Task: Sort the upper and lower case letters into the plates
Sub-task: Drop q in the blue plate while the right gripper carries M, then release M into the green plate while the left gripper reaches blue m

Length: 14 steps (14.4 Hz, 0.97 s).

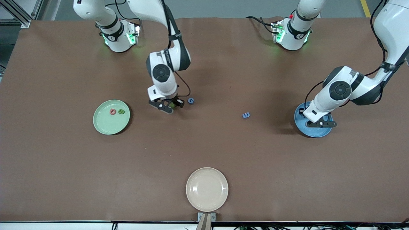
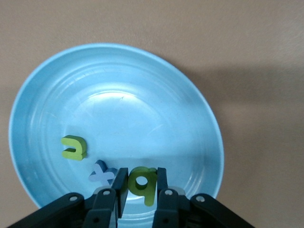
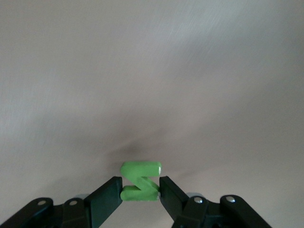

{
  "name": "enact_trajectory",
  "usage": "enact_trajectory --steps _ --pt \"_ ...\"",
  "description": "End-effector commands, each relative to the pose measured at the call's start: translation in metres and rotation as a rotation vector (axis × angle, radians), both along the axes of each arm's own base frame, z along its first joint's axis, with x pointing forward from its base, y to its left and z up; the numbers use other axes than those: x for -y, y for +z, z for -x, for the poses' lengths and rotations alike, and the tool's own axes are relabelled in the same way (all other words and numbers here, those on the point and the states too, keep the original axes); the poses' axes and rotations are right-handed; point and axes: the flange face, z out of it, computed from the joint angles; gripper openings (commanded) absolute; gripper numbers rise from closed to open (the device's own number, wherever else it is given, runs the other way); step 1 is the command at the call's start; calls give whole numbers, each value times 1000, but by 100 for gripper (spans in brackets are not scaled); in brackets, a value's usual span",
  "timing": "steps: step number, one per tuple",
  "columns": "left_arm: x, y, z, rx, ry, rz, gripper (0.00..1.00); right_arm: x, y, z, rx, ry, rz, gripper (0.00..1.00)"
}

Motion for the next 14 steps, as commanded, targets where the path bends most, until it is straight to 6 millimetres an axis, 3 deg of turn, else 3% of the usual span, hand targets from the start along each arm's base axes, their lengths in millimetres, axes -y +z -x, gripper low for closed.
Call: enact_trajectory --steps 1,4,6,7,8,9,12,14 --pt "-3 -5 3 11 -23 17 16 57 36 -27 -23 83 -47 0" --pt "-6 -9 5 14 -40 0 21 139 48 -47 -2 231 -37 0" --pt "-7 -9 5 15 -41 -1 47 178 51 -53 7 296 -27 0" --pt "-7 -7 4 17 -43 -6 74 207 50 -59 12 326 -25 0" --pt "-8 -4 4 23 -41 -14 91 233 50 -65 22 344 -26 0" --pt "-3 2 2 30 -36 -20 99 255 50 -69 25 354 -34 0" --pt "37 35 -3 49 39 2 100 283 43 -75 38 363 -29 0" --pt "75 60 -3 61 148 13 100 293 22 -76 28 361 -39 0"
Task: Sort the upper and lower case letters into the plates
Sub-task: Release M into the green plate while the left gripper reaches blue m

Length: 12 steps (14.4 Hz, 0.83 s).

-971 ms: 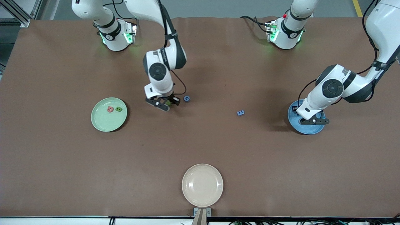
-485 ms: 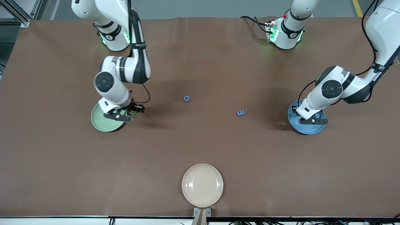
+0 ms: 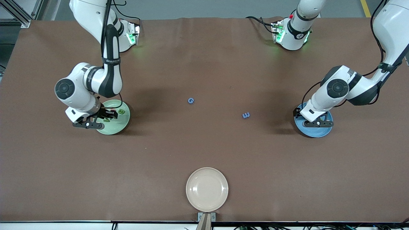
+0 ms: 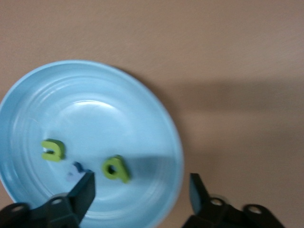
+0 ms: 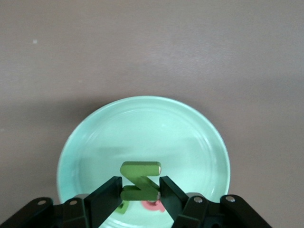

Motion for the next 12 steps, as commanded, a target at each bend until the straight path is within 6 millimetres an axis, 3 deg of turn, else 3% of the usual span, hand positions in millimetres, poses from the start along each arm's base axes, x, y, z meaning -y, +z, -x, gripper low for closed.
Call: enact_trajectory --steps 1,3,6,7,9,12 --pt "60 35 3 24 146 -1 100 3 -32 4 -15 1 -48 0" --pt "124 43 7 47 261 23 100 -4 -50 9 -42 -11 -85 0" --pt "190 26 19 50 360 15 100 -8 -51 10 -53 -8 -92 3" --pt "205 15 23 51 379 0 100 -7 -51 10 -58 -12 -95 17" --pt "230 -1 31 48 421 16 100 -5 -50 10 -66 -17 -102 100" --pt "242 -15 35 58 446 61 100 -11 -43 8 -53 -25 -111 100"
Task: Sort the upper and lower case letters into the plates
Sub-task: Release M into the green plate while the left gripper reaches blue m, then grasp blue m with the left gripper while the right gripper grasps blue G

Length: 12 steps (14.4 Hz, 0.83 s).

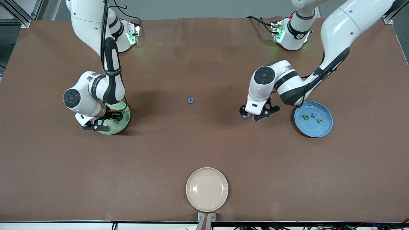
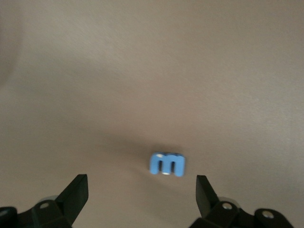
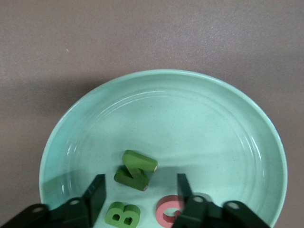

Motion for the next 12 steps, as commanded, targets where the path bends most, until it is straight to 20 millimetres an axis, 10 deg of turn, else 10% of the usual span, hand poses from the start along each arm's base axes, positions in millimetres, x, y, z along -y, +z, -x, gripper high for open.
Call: enact_trajectory --steps 1,7,12 --pt "1 -6 -6 -4 32 44 100 -14 19 -1 18 -40 -66 100" --pt "9 -33 -5 -3 22 70 100 -94 69 -3 -47 -173 -76 100" --pt "9 -42 -3 -5 22 69 86 -221 75 35 -13 -351 -19 100"
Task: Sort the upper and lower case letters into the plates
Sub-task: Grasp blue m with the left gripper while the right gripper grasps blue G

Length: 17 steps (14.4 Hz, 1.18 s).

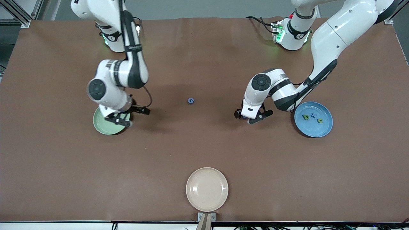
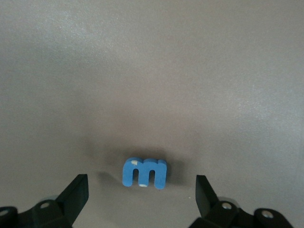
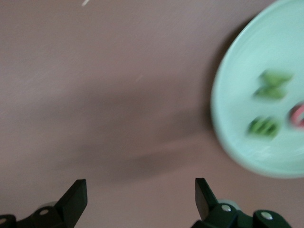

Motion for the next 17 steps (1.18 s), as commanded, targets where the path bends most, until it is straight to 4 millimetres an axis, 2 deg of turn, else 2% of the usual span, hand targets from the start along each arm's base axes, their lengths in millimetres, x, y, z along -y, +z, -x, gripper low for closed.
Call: enact_trajectory --steps 1,5,7,8,9,11,14,17 --pt "2 1 -4 2 16 12 80 -52 6 20 45 -111 19 100" --pt "2 -3 -5 -2 15 13 72 -108 -11 49 96 -248 57 99" --pt "0 -3 -6 -2 16 11 69 -138 -35 68 126 -295 74 92" --pt "0 -4 -6 -2 16 10 65 -151 -52 75 140 -307 101 87" --pt "1 -4 -6 0 15 11 61 -165 -59 78 147 -317 112 84" --pt "1 -6 -5 -4 14 12 55 -175 -64 77 146 -335 112 75" --pt "2 -6 -4 -5 12 12 45 -188 -58 75 147 -365 94 68" --pt "2 -6 -4 -5 12 12 25 -199 -59 79 141 -383 84 64"
